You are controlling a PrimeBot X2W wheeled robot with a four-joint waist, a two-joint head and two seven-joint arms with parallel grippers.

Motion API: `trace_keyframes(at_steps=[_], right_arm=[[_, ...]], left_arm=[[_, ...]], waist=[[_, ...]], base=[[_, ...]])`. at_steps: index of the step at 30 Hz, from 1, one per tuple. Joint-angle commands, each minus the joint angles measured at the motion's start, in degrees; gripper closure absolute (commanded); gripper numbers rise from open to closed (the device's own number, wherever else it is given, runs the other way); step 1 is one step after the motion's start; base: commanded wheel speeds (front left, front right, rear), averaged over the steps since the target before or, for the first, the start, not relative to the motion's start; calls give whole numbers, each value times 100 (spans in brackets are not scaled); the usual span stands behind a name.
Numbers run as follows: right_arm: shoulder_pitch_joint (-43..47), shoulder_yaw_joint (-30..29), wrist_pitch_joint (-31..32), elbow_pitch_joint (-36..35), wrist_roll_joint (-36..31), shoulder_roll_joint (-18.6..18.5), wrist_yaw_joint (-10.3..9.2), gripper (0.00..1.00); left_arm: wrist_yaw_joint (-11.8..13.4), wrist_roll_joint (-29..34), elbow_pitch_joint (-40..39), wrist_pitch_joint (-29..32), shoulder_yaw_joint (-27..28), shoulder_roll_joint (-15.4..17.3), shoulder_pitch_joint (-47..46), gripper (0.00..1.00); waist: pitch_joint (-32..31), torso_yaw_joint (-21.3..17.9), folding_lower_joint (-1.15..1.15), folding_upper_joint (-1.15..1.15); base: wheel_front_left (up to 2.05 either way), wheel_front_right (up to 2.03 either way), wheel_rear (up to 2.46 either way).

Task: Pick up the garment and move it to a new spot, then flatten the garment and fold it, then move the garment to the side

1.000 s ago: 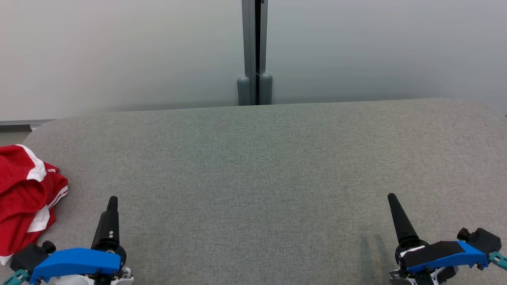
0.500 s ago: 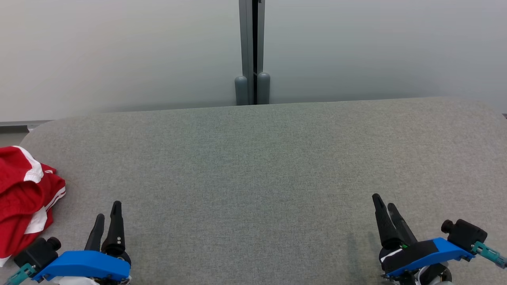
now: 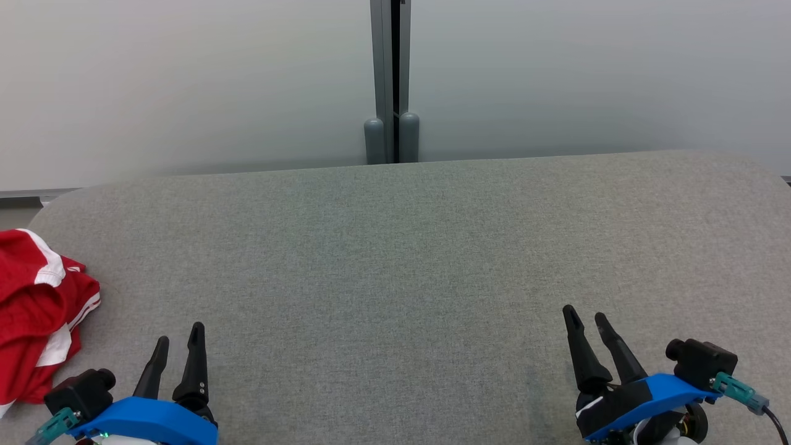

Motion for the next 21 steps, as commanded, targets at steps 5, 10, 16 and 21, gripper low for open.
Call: trace_keyframes(at_steps=[5,10,16,21], right_arm=[[-46,-90,-115,-75,-433,-38,11,0],[-30,-174,-196,-86,-819,-40,12,0],[-121,1,-285,26,-1589,-44,12,0],[-142,-71,-360,47,-1883,-47,12,0]], left_arm=[[-6,412,7,-119,-39,93,13,0],[-6,736,44,-193,-63,105,72,0],[-6,1134,76,-288,-175,183,100,0],[-7,1406,101,-359,-188,225,120,0]], waist=[[-4,-9,0,0],[-10,-8,0,0],[-17,-12,0,0],[-23,-16,0,0]], base=[[0,0,0],[0,0,0],[0,0,0],[0,0,0]])
